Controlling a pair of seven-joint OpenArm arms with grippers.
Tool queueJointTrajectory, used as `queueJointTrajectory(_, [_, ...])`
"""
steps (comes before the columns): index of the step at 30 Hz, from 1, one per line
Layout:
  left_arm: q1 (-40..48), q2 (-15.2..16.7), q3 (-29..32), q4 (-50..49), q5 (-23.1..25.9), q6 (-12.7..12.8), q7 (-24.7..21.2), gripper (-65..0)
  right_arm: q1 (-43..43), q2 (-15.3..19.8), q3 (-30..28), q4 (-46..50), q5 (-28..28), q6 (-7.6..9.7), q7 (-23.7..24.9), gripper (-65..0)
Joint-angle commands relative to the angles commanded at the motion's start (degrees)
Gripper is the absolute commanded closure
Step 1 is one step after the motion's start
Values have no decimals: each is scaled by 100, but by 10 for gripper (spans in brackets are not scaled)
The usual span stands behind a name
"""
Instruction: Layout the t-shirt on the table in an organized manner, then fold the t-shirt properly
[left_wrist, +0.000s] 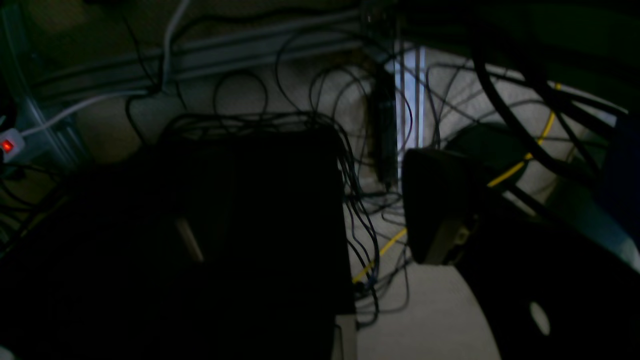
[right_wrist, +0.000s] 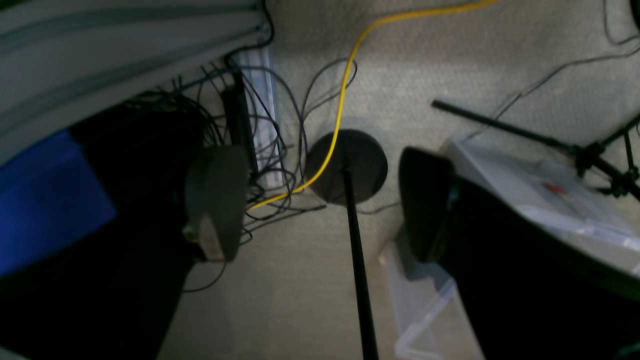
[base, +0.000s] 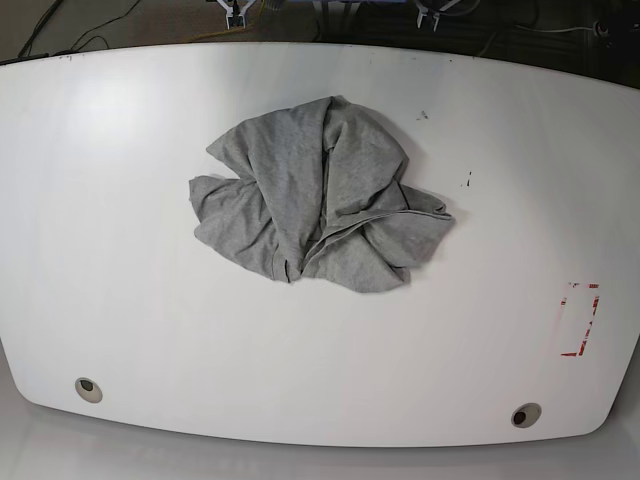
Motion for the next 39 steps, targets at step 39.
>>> queueJointTrajectory(39, [3086,-510,-18,3868,-18,-9,-932,-444,-3121,-527,-132,4229,18,-9,-44,-453])
